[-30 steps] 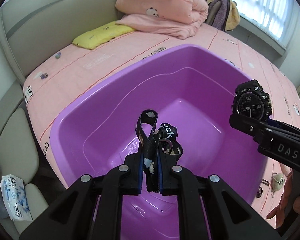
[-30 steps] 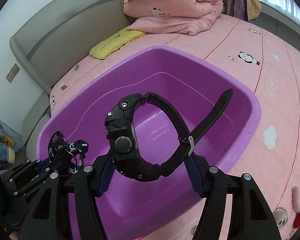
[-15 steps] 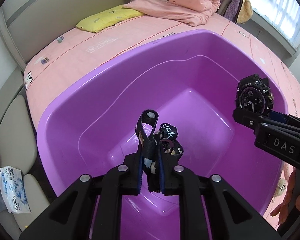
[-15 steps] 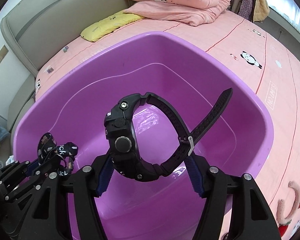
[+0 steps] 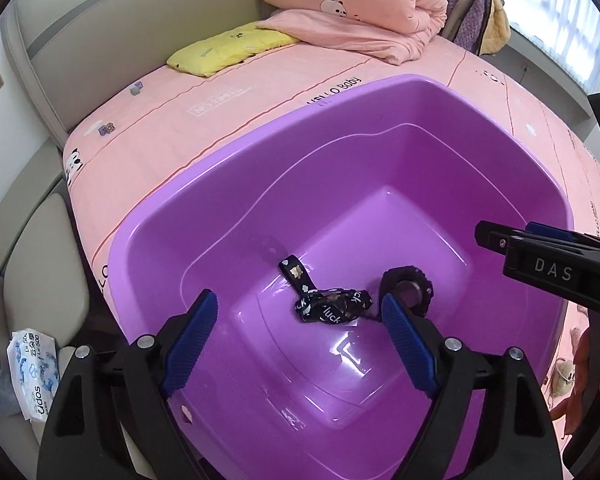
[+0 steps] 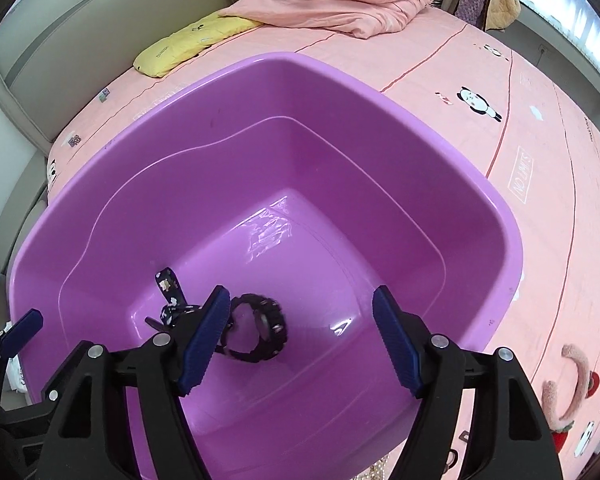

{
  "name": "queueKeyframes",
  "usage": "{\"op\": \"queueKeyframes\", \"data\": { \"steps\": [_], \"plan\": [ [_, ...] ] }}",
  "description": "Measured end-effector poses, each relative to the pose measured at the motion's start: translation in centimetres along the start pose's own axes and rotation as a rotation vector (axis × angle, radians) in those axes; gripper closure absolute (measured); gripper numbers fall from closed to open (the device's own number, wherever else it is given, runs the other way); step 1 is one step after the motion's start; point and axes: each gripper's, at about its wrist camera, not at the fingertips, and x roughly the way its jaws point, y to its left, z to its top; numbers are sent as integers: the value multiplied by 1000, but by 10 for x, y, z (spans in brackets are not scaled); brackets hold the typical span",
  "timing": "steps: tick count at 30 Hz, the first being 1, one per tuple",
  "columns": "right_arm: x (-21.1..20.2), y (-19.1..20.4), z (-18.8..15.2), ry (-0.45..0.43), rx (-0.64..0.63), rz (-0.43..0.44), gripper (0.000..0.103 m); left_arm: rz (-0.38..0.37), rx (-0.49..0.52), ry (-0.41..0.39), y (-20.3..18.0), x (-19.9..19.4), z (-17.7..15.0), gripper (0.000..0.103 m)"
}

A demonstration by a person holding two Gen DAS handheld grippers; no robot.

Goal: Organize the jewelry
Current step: 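Open both tools to drop the lanyard and watch into the tub, then move both tools back toward the remaining jewelry on the bed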

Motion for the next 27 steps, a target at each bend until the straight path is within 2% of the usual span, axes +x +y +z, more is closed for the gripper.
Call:
{"op": "queueKeyframes", "data": {
  "steps": [13,27],
  "plan": [
    [-24,-2,-11,-34,21,0,32,-1,-13,-24,7,-17,-8,21],
    [-68,-2,-70,-141,64,76,32,17,-5,-85,15,-53,-37,20]
  ]
}}
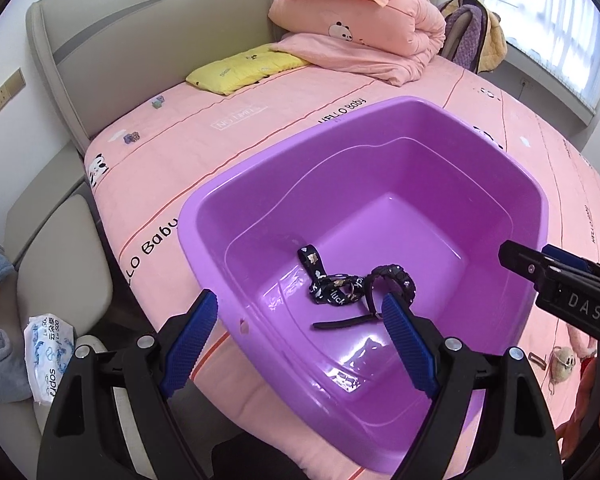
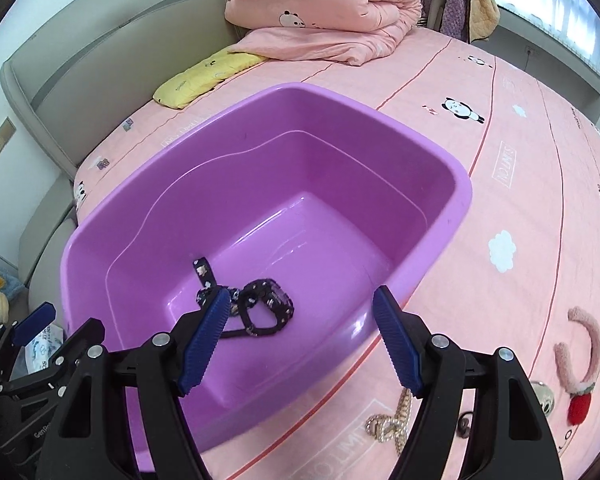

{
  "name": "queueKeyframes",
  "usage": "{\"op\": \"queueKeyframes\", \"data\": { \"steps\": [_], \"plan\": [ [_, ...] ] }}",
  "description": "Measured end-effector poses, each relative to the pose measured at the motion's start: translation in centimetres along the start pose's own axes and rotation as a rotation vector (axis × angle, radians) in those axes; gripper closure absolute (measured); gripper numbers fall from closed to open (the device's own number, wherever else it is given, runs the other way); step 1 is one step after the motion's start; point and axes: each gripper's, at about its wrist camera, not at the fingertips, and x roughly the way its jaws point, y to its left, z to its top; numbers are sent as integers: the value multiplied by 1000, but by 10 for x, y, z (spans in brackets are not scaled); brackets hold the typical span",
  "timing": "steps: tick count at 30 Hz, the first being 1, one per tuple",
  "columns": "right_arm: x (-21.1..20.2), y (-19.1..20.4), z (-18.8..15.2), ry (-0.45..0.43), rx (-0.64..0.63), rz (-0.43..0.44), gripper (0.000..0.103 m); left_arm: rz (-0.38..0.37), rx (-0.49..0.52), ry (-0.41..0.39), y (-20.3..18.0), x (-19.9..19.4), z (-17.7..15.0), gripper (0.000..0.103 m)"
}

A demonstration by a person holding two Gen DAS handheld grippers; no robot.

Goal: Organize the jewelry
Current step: 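Move both tools back toward the remaining jewelry on the bed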

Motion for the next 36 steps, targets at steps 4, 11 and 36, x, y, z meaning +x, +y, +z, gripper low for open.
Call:
{"op": "queueKeyframes", "data": {
  "steps": [4,11,36],
  "plan": [
    [-20,-14,-22,-31,38,15,32,4,16,-19,-1,-13,-10,19],
    [-65,-53,-72,-92,132,7,32,-33,67,-45,-16,-38,-28,17],
    [-178,-221,-309,-201,559,-239,29,-284,323,19,-139,-65,-149,6]
  ]
}}
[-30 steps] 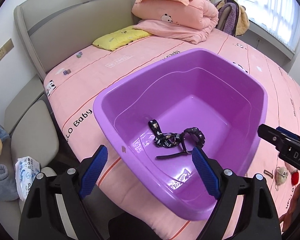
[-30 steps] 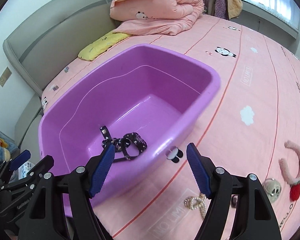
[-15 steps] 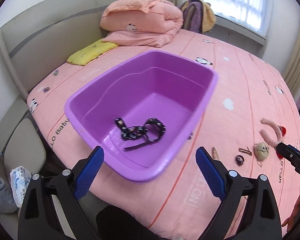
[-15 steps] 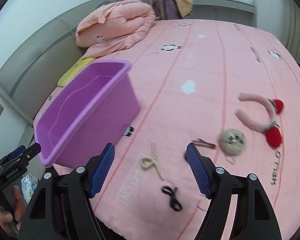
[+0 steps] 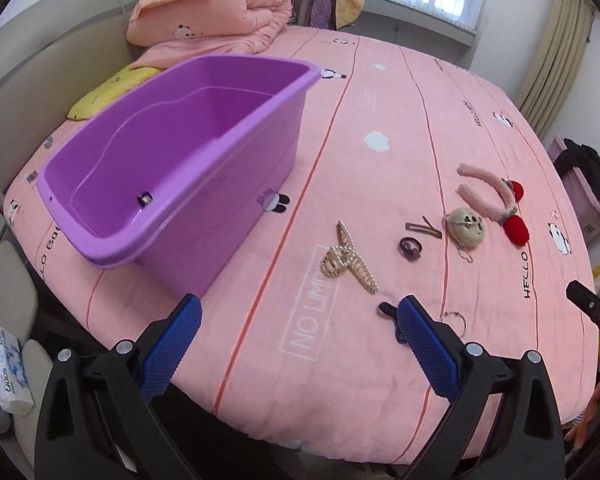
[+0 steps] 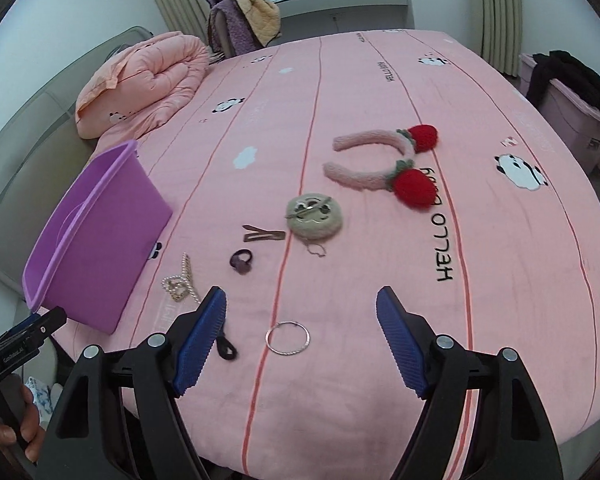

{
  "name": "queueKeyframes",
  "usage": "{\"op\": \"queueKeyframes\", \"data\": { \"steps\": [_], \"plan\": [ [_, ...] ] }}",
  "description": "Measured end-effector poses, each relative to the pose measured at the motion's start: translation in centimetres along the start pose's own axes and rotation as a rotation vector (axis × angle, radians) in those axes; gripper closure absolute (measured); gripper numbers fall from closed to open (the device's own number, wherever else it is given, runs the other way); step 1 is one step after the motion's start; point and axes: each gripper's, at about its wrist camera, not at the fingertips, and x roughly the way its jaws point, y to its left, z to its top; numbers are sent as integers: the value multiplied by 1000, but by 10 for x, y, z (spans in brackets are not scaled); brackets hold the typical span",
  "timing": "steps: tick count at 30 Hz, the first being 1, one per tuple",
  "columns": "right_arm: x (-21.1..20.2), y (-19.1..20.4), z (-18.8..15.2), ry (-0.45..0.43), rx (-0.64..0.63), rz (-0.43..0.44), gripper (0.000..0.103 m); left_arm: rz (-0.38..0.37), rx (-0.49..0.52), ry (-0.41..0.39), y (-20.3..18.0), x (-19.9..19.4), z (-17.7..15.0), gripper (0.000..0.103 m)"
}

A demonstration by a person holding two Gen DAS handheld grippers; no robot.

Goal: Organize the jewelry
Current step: 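Move both tools back toward the remaining jewelry on the bed, then hook the silver hoop ring with the right tool while the left tool approaches the pearl claw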

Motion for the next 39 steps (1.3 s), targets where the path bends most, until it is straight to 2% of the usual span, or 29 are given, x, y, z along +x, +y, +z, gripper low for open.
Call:
{"op": "queueKeyframes", "data": {
  "steps": [6,12,19,32,39],
  "plan": [
    [1,-36,-16,-14,47,-19,29,3,17,27,-18,15,-15,6],
    [13,-49,-21,-14,78,-4,29,15,7,43,-24,29,-20,6],
    [36,-39,-23,11,32,8,29,41,-18,70,-22,53,-19,6],
    [82,-7,-42,93,-59,25,29,74,0,119,-23,103,-20,6],
    [99,1,-18,74,-68,63,29,63,-11,117,-26,117,-10,6]
  ]
}}
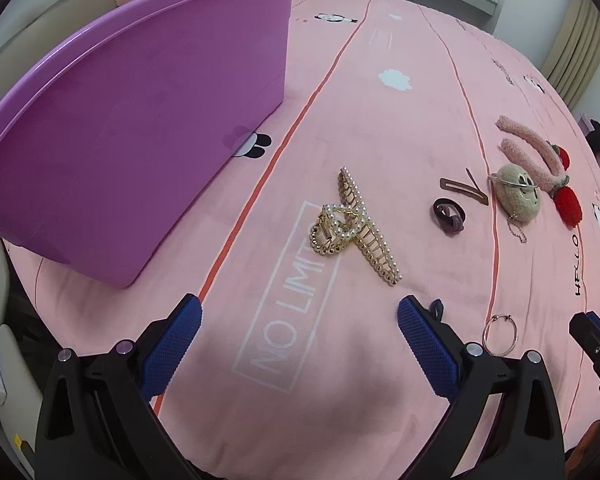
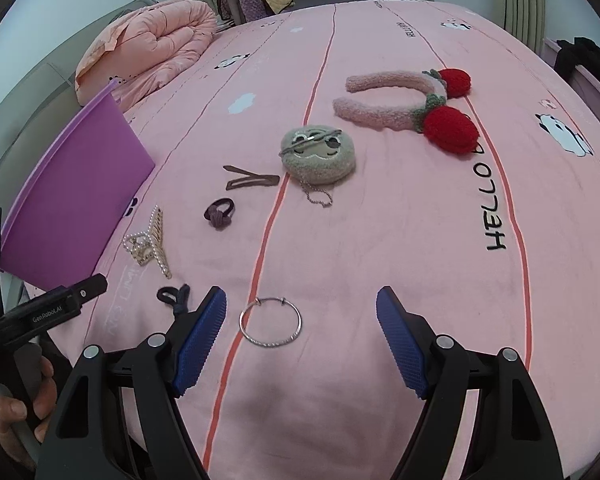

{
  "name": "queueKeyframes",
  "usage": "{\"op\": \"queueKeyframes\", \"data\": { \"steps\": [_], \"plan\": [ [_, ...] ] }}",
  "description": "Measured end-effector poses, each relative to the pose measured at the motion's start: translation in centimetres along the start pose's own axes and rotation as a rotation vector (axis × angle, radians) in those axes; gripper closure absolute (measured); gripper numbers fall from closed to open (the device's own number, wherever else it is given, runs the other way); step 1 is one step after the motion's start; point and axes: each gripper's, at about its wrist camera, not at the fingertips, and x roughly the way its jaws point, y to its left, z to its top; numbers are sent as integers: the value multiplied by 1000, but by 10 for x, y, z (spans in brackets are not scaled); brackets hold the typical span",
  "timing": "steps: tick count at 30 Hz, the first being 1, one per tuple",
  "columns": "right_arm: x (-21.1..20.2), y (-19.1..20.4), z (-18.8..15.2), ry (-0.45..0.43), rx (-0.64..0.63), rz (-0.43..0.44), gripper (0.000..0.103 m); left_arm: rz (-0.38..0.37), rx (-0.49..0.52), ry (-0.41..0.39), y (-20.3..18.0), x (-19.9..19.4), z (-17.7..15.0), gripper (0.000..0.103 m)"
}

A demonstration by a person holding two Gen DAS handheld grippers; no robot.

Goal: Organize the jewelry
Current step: 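Hook the silver hoop ring with the right tool while the left tool approaches the pearl claw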

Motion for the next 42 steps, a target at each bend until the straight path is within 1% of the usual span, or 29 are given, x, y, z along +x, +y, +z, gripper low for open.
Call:
{"op": "queueKeyframes", "data": {
  "steps": [3,5,10,13,17,21,24,26,28,30,35,36,37,38,40,42],
  "plan": [
    [10,-2,20,-3,20,14,29,-3,-1,-3,-3,3,6,6],
    [17,-5,32,-6,31,8,29,-5,2,-5,-5,6,9,6],
    [37,-13,59,4,117,41,29,-3,5,7,-9,19,17,6],
    [47,-11,76,-3,125,12,29,-4,-3,12,-9,27,19,6],
    [63,-11,97,29,163,-28,29,0,-3,14,-8,36,22,6],
    [77,-11,111,44,171,-94,29,2,-4,22,-7,45,25,6],
    [85,-9,117,51,161,-118,30,-2,-11,31,-5,51,27,6],
    [91,-7,120,65,150,-137,38,-2,-17,35,-4,54,28,6],
    [98,-5,120,85,148,-148,58,-5,-22,39,-2,57,28,6],
    [104,-4,120,102,148,-145,67,-4,-26,44,-1,59,27,6],
    [110,-2,123,98,143,-167,69,0,-30,53,1,64,27,6],
    [110,-3,123,97,141,-177,73,0,-31,54,1,65,27,6],
    [111,-2,123,94,134,-187,83,1,-32,55,1,66,27,6],
    [111,-1,123,88,128,-184,86,2,-32,57,1,67,27,6],
    [108,1,123,73,109,-200,99,3,-30,58,0,69,28,6],
    [104,4,122,51,86,-204,99,5,-29,58,0,70,29,6]
  ]
}}
